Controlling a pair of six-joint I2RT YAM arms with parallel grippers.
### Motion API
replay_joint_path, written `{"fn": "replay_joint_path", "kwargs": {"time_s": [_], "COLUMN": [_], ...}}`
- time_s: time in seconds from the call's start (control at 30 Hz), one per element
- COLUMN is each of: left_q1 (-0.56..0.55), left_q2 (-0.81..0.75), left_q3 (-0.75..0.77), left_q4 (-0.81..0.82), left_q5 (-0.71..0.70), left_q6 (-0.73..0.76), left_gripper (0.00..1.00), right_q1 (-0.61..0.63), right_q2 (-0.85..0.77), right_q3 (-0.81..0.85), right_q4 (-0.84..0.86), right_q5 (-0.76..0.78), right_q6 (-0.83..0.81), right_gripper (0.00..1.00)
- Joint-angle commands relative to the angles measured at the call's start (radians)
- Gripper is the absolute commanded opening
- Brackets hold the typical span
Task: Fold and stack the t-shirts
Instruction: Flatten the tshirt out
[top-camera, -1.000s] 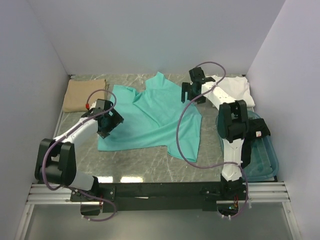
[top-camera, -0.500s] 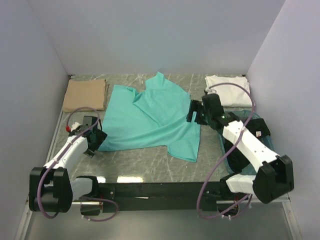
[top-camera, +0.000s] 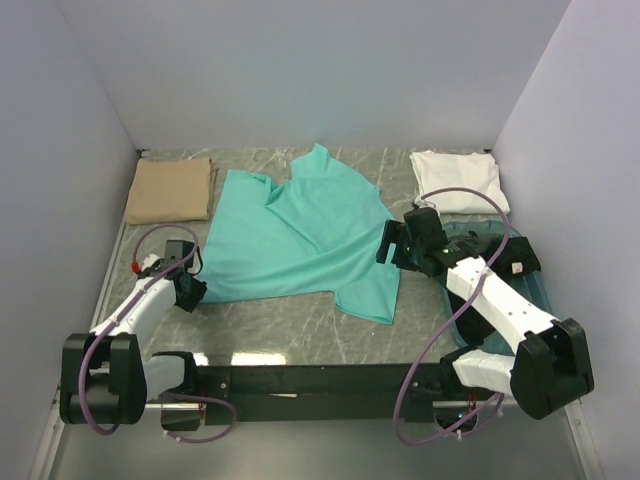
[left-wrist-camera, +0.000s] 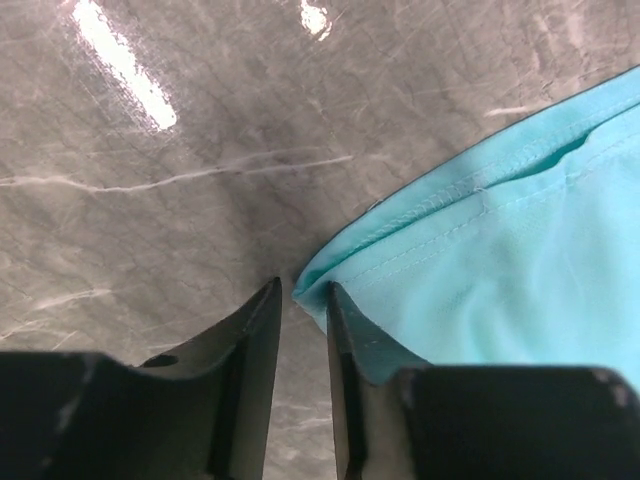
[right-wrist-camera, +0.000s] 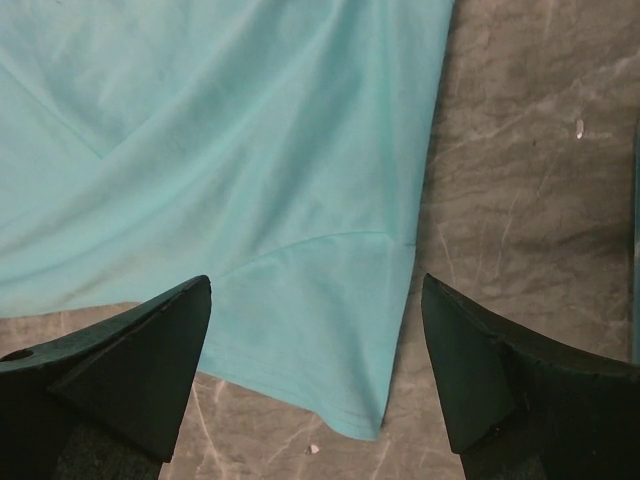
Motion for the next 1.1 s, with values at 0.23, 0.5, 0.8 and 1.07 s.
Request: {"fn": "replay_joint_path", "kwargs": {"time_s": [0.23, 0.5, 0.8, 1.07], "left_q1": [0.006, 0.008, 0.008, 0.006], "left_q2": [0.040, -0.059, -0.220, -0.240], "left_q3": [-0.020, -0.061, -0.091, -0.095], "left_q4": [0.093, 0.158, 0.144, 0.132], "left_q5": [0.064, 0.109, 0.075, 0.072], "left_q6": [0.054, 0.091, 0.071, 0.063], "left_gripper": [0.01, 0.01, 0.01, 0.01], "right_q1": [0.041, 0.224, 0.235, 0.226], "right_q2": [-0.068, -0.121, -0.132, -0.112], "right_q3": [-0.105, -0.199, -0.284, -0.261], "right_q4": [-0.060, -0.192, -0.134, -0.123], "right_q5": [0.024, 0.039, 0.099, 0.148], "right_q6": [0.047, 0.201, 0.313, 0.340], "right_gripper": [0.92, 0.91, 0.81, 0.78]}}
